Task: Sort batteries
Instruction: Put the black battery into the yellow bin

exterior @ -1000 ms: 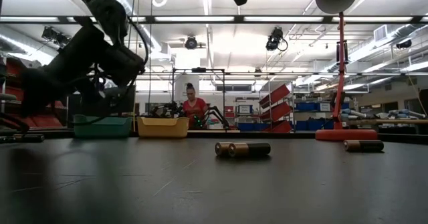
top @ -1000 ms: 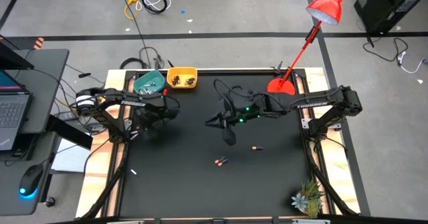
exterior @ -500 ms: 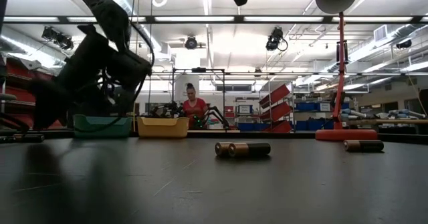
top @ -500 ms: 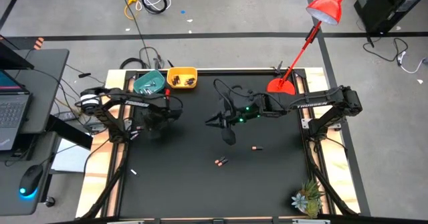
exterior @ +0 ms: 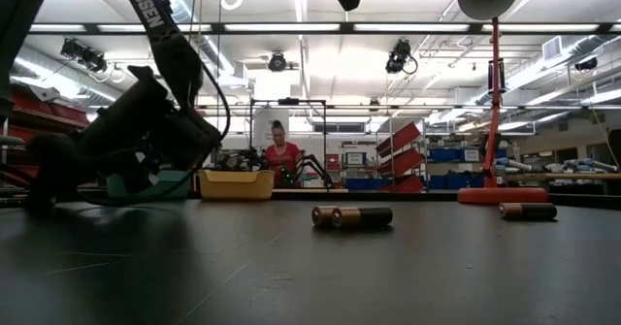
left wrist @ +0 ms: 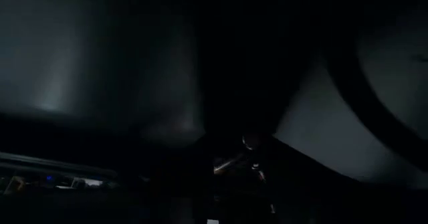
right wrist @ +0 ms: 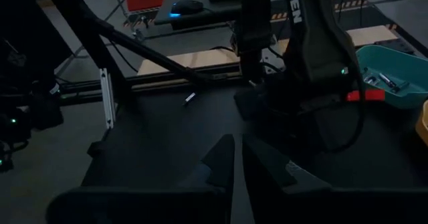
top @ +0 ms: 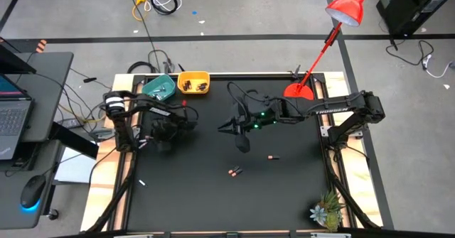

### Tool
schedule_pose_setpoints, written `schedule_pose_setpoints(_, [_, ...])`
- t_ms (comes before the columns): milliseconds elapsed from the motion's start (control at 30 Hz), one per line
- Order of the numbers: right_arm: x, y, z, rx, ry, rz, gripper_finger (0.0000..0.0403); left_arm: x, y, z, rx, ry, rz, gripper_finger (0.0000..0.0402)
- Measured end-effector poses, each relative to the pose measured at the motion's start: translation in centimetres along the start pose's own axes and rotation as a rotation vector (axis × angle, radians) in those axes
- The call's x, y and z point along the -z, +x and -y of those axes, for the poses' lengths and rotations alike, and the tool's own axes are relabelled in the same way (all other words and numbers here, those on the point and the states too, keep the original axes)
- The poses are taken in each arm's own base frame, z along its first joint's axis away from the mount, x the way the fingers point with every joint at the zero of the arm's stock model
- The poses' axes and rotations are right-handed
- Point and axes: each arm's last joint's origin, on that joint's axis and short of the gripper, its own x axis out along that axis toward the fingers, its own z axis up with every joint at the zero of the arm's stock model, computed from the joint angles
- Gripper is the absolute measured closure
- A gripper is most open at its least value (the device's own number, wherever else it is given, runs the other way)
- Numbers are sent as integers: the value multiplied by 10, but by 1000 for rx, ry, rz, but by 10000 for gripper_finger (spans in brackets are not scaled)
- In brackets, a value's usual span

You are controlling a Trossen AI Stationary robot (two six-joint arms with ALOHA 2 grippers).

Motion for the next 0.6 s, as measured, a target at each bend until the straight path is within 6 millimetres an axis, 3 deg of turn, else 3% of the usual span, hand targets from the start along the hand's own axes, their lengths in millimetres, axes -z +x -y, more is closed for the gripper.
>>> schedule_pose_setpoints(167, [0,0,0,0,-1,0,361,-3,-5,6,-36,55,24,361])
schedule_pose_setpoints(433, [-1,0,5,13,-1,-1,361,-12,-23,12,-121,85,119,361])
schedule_pose_setpoints(600, [-1,-1,7,17,-2,-3,361,-24,-60,10,-136,24,342,361])
